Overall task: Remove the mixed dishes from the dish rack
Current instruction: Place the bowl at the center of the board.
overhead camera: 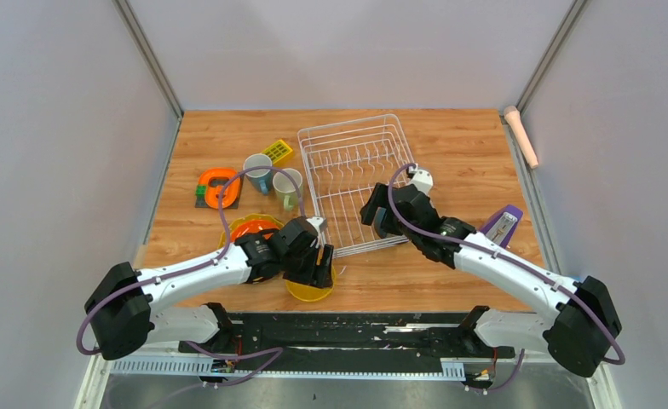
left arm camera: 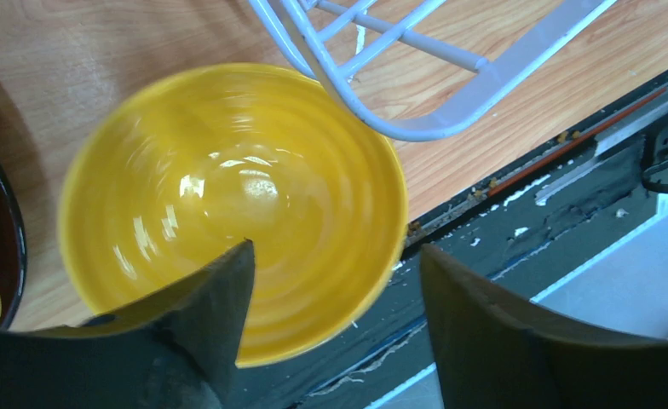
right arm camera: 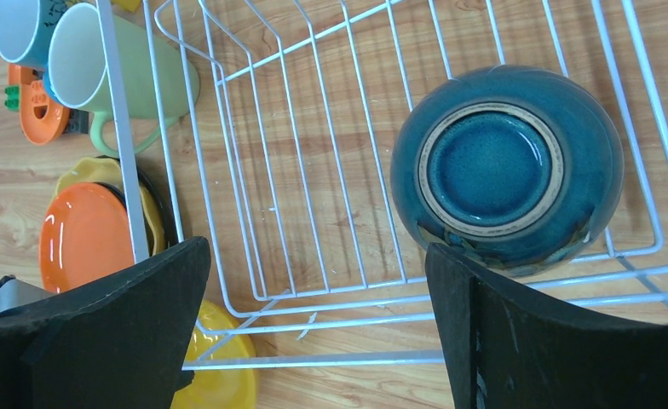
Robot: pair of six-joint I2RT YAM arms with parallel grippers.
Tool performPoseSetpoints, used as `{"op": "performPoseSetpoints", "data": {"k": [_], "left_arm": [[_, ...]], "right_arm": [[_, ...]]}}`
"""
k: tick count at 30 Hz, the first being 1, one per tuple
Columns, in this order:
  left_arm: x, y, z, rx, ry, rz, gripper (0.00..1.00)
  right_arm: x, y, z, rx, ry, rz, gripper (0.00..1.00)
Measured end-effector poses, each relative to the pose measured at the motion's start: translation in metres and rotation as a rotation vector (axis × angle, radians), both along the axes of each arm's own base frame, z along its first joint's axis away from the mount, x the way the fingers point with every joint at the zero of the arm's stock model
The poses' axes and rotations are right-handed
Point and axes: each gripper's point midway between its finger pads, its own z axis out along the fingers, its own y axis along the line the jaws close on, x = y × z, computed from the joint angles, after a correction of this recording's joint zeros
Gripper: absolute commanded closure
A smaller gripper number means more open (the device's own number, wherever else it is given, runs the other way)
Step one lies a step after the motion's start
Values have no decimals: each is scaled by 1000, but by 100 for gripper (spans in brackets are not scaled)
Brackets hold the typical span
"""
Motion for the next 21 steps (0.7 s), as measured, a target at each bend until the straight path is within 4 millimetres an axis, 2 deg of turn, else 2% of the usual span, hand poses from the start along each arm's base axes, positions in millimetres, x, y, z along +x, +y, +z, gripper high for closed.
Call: {"op": "performPoseSetpoints", "data": {"k": [1, 3, 8, 14, 18, 21], "left_arm": [[0, -1, 1, -5, -2, -5, 9], [0, -4, 2, -18, -3, -11, 1], [-1, -9, 5, -43, -1, -24, 0], [-4, -11, 11, -68, 4, -37, 0], [-3, -14, 29, -118, -34, -48, 0], [3, -18, 56, -169, -95, -54, 0]], "right_arm": [[0, 1, -1, -10, 3, 9, 0], [3, 5, 0, -29, 4, 32, 0], [9, 14, 5, -49, -6, 72, 0], [8, 11, 3, -78, -5, 80, 0], [12, 2, 8, -75, -19, 50, 0], [20, -13, 23, -58, -57, 0, 0]]}}
